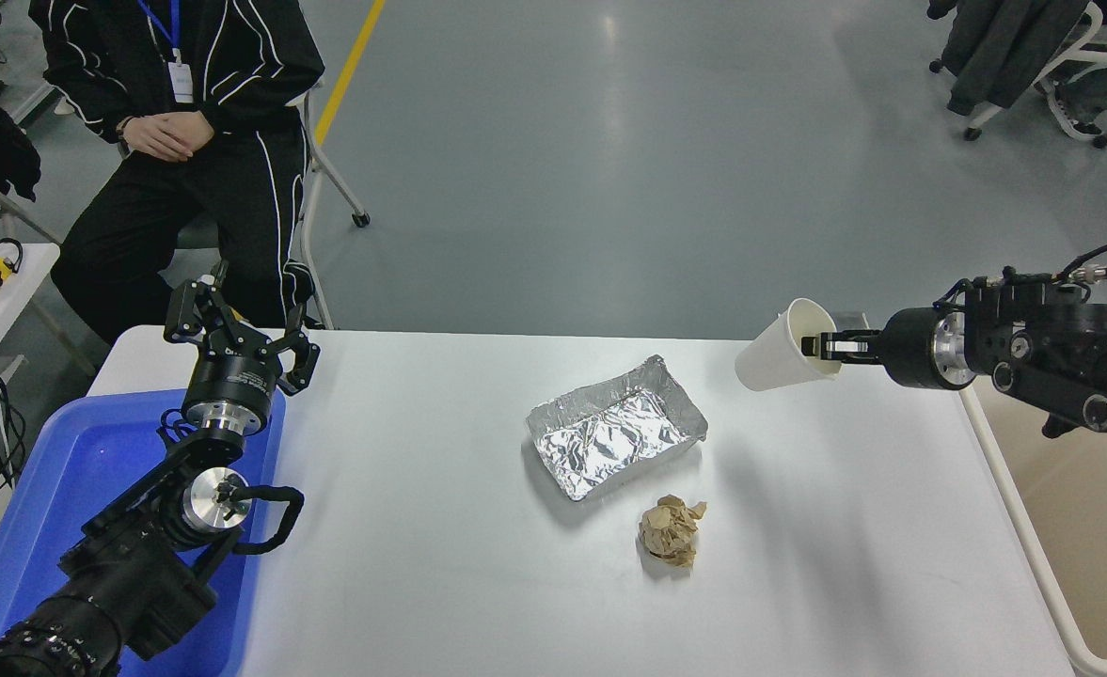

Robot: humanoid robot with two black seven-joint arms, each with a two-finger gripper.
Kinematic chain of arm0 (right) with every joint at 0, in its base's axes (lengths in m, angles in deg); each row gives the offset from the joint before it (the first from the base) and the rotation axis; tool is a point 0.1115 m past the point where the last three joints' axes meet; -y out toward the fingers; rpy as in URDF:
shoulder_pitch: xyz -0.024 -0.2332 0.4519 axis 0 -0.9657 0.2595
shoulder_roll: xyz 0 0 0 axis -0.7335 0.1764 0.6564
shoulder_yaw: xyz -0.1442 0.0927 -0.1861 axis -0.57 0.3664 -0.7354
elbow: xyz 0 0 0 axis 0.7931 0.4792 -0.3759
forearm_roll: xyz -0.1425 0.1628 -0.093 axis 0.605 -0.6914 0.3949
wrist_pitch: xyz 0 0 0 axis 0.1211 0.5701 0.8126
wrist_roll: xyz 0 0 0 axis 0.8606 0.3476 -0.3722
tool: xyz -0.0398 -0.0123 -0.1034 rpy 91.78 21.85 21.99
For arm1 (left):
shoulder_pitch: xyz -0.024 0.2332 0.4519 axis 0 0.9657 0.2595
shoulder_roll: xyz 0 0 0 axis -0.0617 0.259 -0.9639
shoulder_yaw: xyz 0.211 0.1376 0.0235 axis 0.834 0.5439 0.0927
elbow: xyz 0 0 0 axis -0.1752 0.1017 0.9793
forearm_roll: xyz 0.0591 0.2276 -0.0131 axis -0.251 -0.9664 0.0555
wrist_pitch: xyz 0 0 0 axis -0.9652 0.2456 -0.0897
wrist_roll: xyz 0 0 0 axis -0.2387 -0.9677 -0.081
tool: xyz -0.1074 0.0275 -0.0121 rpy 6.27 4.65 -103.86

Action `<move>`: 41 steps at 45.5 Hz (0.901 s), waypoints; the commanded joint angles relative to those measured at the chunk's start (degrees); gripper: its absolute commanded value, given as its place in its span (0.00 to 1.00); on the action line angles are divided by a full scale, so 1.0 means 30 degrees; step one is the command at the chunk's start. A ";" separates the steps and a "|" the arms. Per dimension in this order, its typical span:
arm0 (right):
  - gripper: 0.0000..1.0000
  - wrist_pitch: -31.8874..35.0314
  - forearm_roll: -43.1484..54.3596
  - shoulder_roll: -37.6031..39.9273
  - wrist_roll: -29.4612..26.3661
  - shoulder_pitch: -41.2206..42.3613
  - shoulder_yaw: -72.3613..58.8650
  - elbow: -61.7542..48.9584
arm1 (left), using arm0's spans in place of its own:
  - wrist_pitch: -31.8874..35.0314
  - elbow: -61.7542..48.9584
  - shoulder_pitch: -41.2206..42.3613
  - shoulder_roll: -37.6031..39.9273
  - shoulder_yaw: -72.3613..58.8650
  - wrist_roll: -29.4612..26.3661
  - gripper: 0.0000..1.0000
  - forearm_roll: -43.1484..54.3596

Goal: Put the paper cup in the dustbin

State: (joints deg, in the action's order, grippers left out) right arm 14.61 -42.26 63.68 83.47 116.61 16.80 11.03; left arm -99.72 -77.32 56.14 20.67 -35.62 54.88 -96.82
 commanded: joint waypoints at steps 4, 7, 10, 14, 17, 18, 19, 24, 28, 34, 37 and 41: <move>0.00 0.0086 -0.6105 -0.0233 0.0005 -0.1423 0.2748 -0.6298 | 0.0000 0.0000 0.0000 0.0000 0.0000 0.0000 1.00 0.0000; 0.00 0.0086 -0.7132 -0.0556 -0.0025 -0.1980 0.2749 -0.7676 | 0.0000 0.0000 0.0000 0.0000 0.0000 0.0000 1.00 0.0000; 0.00 0.0086 -0.8040 -0.0702 -0.0025 -0.2624 0.2924 -0.8907 | 0.0000 0.0000 0.0000 0.0000 0.0000 0.0000 1.00 0.0000; 0.00 0.0028 -0.9036 -0.0791 -0.0112 -0.3297 0.2983 -1.0370 | 0.0000 0.0000 0.0000 0.0000 0.0000 0.0000 1.00 0.0000; 0.00 0.0027 -0.9564 -0.0762 -0.0171 -0.3795 0.2983 -1.1456 | 0.0000 0.0000 0.0000 0.0000 0.0000 0.0000 1.00 0.0000; 0.00 0.0027 -0.9653 -0.0762 -0.0171 -0.3913 0.2983 -1.1691 | 0.0000 0.0000 0.0000 0.0000 0.0000 0.0000 1.00 0.0000; 0.00 0.0027 -0.9741 -0.0762 -0.0171 -0.4146 0.2983 -1.2157 | 0.0000 0.0000 0.0000 0.0000 0.0000 0.0000 1.00 0.0000; 0.00 -0.0177 -0.9917 -0.0761 -0.0288 -0.5083 0.3274 -1.3535 | 0.0000 0.0000 0.0000 0.0000 0.0000 0.0000 1.00 0.0000; 0.00 -0.0324 -1.0181 -0.0791 -0.0814 -0.5993 0.4007 -1.4095 | 0.0000 0.0000 0.0000 0.0000 0.0000 0.0000 1.00 0.0000; 0.00 -0.0997 -1.0210 -0.0791 -0.1606 -0.7047 0.4973 -1.4095 | 0.0000 0.0000 0.0000 0.0000 0.0000 0.0000 1.00 0.0000; 0.00 -0.1524 -1.0181 -0.0791 -0.1958 -0.7605 0.5677 -1.4095 | 0.0000 0.0000 0.0000 0.0000 0.0000 0.0000 1.00 0.0000; 0.00 -0.2226 -1.0210 -0.0820 -0.2280 -0.8306 0.6380 -1.4095 | 0.0000 0.0000 0.0000 0.0000 0.0000 0.0000 1.00 0.0000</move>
State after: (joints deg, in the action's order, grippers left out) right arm 11.68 -71.86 61.36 79.46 97.31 31.02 -29.16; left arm -99.72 -77.32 56.14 20.67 -35.62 54.88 -96.83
